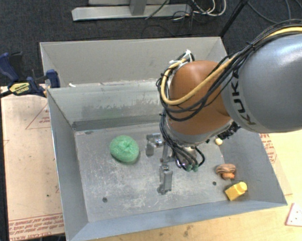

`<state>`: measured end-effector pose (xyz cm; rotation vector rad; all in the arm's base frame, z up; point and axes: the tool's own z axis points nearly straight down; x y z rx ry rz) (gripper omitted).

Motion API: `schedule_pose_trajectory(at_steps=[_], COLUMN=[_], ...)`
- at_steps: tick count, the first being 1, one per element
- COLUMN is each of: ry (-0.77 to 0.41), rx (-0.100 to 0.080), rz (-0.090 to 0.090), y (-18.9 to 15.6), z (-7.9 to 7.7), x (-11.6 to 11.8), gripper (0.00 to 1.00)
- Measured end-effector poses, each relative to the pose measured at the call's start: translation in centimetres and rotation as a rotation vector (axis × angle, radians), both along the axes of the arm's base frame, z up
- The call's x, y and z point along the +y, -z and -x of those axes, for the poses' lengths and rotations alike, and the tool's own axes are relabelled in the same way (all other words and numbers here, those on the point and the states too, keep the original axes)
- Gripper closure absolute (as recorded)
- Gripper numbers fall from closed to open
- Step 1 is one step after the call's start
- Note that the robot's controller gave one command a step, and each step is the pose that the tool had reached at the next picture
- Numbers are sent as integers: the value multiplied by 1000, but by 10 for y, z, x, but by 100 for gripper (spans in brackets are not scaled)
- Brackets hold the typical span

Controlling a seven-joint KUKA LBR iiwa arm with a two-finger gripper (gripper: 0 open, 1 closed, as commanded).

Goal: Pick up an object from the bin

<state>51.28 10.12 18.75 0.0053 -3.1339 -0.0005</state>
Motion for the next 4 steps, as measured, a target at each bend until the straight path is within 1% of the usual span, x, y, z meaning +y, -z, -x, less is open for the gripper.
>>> schedule_pose_trajectory(at_steps=[1, 2, 3, 4], ry=[3, -22, -29, 15], rx=[-8, -17, -18, 1], rz=[-1, -1, -3, 1], y=[-4, 30, 41, 18], z=[-2, -42, -51, -57], x=[0, 39, 51, 39], gripper=[0, 0, 0, 0])
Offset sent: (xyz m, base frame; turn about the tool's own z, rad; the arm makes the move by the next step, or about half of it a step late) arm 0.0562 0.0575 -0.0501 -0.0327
